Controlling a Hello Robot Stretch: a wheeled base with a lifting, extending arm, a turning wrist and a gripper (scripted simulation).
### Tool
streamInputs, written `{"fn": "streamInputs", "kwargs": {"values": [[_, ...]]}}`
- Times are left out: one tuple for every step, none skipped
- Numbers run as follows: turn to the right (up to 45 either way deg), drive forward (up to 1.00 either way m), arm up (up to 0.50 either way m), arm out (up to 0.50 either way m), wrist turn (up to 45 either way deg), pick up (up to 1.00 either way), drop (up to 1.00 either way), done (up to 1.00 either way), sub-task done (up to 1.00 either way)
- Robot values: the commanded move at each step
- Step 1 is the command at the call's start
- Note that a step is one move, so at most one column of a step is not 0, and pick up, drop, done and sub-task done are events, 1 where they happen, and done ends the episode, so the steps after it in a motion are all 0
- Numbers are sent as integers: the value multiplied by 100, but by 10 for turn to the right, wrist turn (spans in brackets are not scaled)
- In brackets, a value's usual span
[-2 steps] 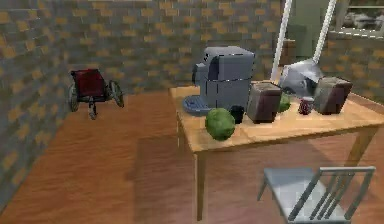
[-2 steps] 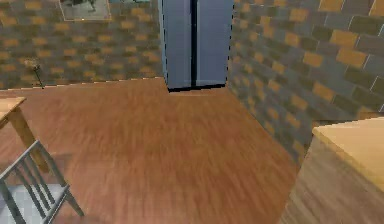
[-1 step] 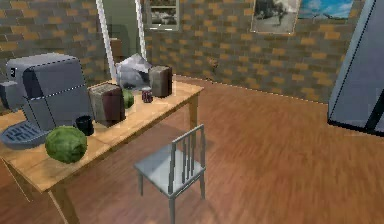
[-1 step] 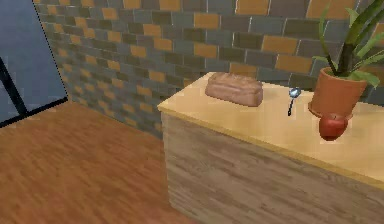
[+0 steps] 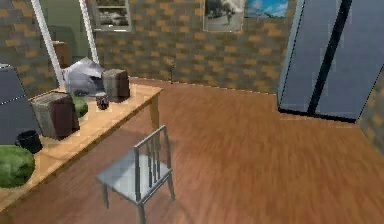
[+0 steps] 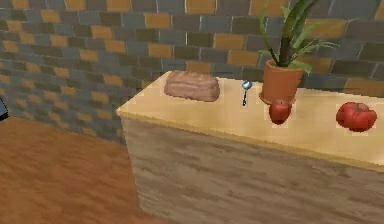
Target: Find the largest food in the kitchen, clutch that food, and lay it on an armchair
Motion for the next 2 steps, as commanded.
{"fn": "streamInputs", "kwargs": {"values": [[450,0,0,0,0,0,0,0,0],[450,0,0,0,0,0,0,0,0]]}}
